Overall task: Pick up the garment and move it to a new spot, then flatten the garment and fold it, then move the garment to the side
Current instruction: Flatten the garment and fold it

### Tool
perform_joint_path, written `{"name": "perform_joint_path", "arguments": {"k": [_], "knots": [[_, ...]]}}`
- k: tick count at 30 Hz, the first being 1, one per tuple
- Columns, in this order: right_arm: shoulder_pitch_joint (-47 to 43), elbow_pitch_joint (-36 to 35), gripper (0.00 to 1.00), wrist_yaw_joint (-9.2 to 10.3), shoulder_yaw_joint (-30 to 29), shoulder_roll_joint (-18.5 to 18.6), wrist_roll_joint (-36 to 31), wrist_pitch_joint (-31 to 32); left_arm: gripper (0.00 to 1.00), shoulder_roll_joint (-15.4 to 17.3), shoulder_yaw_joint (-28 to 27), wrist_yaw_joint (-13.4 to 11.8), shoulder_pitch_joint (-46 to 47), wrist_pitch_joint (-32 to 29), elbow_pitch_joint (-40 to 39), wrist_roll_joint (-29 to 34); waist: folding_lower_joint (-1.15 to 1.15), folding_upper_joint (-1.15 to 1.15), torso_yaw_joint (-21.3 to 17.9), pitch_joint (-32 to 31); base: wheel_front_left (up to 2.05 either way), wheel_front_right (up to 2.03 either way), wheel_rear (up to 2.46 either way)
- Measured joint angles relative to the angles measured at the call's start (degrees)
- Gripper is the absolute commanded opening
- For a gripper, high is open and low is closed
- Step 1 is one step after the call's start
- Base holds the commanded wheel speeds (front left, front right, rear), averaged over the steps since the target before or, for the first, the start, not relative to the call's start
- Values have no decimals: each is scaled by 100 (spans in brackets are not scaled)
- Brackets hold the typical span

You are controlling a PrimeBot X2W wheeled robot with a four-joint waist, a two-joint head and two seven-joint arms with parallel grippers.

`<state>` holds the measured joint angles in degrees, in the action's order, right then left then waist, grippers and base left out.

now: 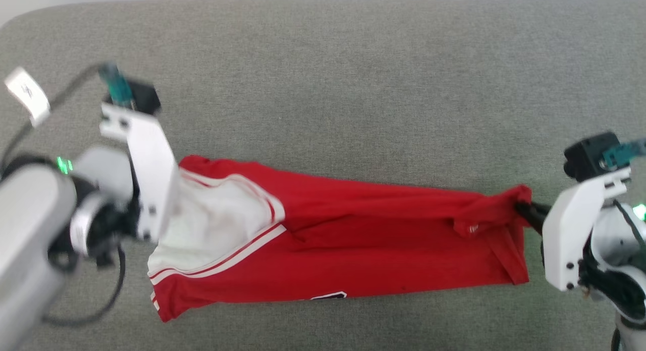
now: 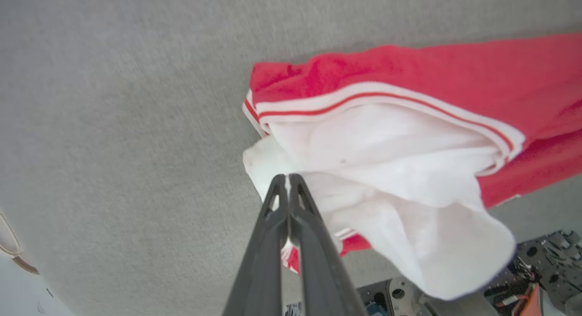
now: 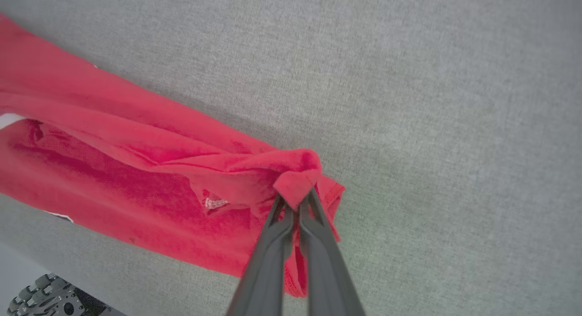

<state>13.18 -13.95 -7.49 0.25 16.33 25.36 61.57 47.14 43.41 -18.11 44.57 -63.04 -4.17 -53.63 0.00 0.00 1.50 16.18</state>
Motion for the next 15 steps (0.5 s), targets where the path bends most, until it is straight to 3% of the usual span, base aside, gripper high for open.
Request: {"name": "perform_joint_path", "arguments": {"k": [3, 10, 11, 13, 14, 15], "knots": [[-224, 14, 0, 0, -34, -60, 13, 3, 0, 114, 42, -231, -463, 11, -344, -80, 0, 0, 27, 6, 0, 0, 0], [-347, 559, 0, 0, 157, -256, 5, -100, 0, -70, 27, -279, -1059, 468, 53, -338, 0, 0, 8, -24, 0, 0, 0], [-342, 658, 7, 0, 188, -255, -7, -159, 14, -110, -10, -236, -1100, 567, 168, -382, 0, 0, 3, -37, 0, 0, 0], [-336, 779, 46, 0, 223, -266, -11, -270, 23, -190, -66, -194, -1151, 701, 352, -443, 0, 0, -1, -67, 0, 0, 0], [-321, 838, 89, 0, 256, -263, -10, -322, 32, -186, -77, -158, -1180, 770, 401, -442, 0, 0, -3, -83, 0, 0, 0], [-321, 875, 100, 0, 271, -266, -3, -370, 70, -172, -85, -101, -1198, 853, 432, -432, 0, 0, -2, -101, 0, 0, 0]]}}
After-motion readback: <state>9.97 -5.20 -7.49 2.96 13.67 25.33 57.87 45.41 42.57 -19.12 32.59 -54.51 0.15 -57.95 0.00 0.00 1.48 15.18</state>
